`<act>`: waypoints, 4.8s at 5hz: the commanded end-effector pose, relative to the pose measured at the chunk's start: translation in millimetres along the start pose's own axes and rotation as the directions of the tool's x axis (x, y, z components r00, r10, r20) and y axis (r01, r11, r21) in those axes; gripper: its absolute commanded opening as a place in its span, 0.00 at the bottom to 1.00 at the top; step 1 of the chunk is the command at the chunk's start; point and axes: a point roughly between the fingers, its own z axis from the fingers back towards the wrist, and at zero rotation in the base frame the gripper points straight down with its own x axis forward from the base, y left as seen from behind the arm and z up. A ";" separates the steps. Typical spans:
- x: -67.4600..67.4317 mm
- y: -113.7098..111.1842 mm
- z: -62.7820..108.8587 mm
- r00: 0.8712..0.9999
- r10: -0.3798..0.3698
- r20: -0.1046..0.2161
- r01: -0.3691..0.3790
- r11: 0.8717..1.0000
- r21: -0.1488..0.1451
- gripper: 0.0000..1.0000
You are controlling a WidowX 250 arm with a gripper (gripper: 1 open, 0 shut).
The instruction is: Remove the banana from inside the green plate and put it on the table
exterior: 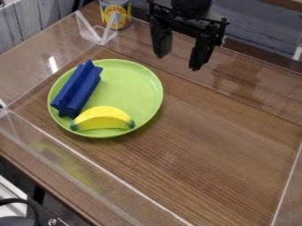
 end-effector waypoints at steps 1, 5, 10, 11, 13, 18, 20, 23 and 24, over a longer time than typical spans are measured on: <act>-4.9 2.4 -5.9 0.999 -0.051 -0.013 0.051 0.999 0.005 1.00; -49.5 45.7 -22.9 0.905 -0.426 -0.008 0.425 0.902 0.081 1.00; -50.8 72.3 -77.5 0.890 -0.457 0.004 0.454 0.885 0.098 1.00; -47.4 76.6 -86.3 0.892 -0.452 0.009 0.449 0.889 0.093 1.00; -41.4 81.3 -97.2 0.895 -0.446 0.026 0.443 0.893 0.078 1.00; -34.7 83.9 -95.3 0.910 -0.408 0.075 0.407 0.913 0.030 1.00; -33.5 84.0 -97.4 0.913 -0.398 0.085 0.398 0.917 0.018 1.00; -33.3 83.3 -93.7 0.916 -0.393 0.086 0.393 0.919 0.022 0.00; -33.7 82.7 -89.3 0.918 -0.388 0.086 0.388 0.922 0.025 0.00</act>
